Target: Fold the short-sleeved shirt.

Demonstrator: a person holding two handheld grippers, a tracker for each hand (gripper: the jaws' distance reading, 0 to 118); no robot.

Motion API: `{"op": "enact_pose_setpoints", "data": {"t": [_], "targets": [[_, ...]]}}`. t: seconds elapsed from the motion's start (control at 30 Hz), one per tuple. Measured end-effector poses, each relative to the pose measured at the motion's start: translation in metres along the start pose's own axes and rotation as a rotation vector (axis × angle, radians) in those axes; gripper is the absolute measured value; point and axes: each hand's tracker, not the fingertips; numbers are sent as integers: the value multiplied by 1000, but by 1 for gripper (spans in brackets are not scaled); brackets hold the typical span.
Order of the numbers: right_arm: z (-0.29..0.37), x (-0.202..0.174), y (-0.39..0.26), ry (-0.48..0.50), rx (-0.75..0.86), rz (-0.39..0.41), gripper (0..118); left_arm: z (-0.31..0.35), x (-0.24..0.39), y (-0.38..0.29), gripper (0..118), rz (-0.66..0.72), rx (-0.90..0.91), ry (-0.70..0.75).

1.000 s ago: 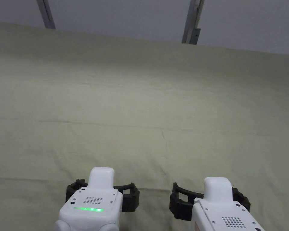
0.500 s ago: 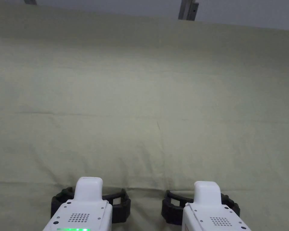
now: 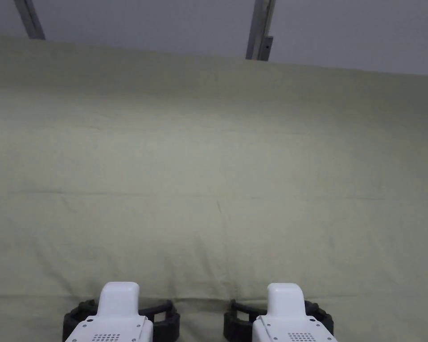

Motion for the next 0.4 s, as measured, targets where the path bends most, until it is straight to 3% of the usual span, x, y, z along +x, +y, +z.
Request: {"op": "enact_pose_setpoints", "data": {"t": [0.07,0.4], "targets": [[1,6,1,33,-4,-18,118,3,-3,-2,118,3,5,-6],[-3,-1,-4,11,8,-7,118,-5,1,-9,118,-5,11,4]]}}
